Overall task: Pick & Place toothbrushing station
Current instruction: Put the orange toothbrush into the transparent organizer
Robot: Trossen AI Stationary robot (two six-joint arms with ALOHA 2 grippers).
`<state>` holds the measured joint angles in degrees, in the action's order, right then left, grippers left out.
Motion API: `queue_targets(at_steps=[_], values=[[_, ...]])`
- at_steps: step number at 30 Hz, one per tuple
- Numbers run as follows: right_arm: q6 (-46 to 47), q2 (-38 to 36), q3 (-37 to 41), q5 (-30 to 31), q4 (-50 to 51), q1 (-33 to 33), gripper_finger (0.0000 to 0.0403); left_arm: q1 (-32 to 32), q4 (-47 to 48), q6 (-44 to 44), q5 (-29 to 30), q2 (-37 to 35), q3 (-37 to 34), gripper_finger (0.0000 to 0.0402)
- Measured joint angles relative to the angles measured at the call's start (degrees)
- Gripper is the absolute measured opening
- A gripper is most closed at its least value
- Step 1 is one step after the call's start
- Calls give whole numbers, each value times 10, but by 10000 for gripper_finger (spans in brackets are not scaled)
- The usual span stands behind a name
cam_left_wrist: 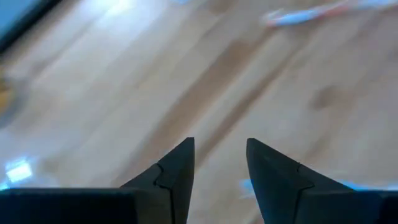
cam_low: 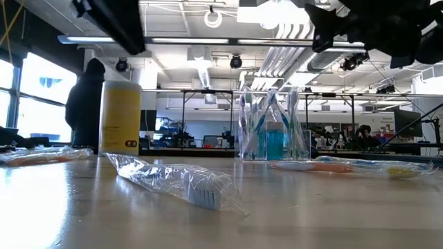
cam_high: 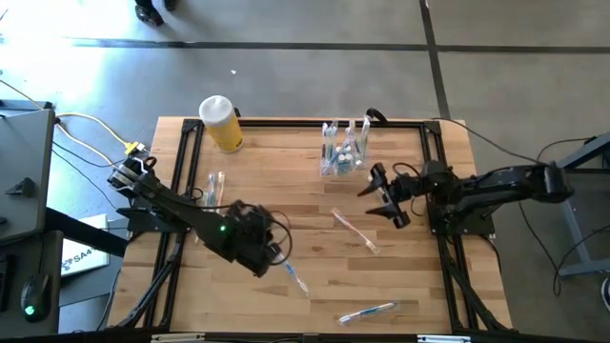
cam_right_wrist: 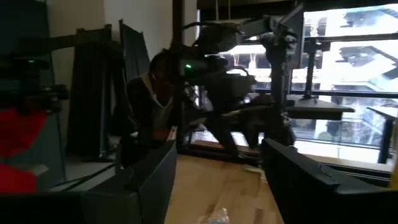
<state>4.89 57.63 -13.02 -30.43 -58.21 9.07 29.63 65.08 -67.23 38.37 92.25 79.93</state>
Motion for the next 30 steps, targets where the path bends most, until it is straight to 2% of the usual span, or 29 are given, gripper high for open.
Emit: queue_targets(at_steps=[4, 12, 15, 20, 26, 30], values=[[-1, 0, 0, 9, -2, -42, 226, 0, 115, -56, 0, 0, -4, 140], [-2, 0, 0, 74, 19, -106, 226, -34, 234, -243, -46, 1, -30, 140], [-5, 0, 0, 97, 30, -121, 226, -50, 212, -244, -49, 1, -40, 140], [-6, 0, 0, 129, 56, -140, 226, -81, 200, -181, -53, 1, -58, 140], [-2, 0, 0, 158, 83, -166, 226, -144, 206, -163, -128, 1, -96, 140], [-2, 0, 0, 177, 92, -186, 226, -209, 203, -101, -173, 1, -125, 140]])
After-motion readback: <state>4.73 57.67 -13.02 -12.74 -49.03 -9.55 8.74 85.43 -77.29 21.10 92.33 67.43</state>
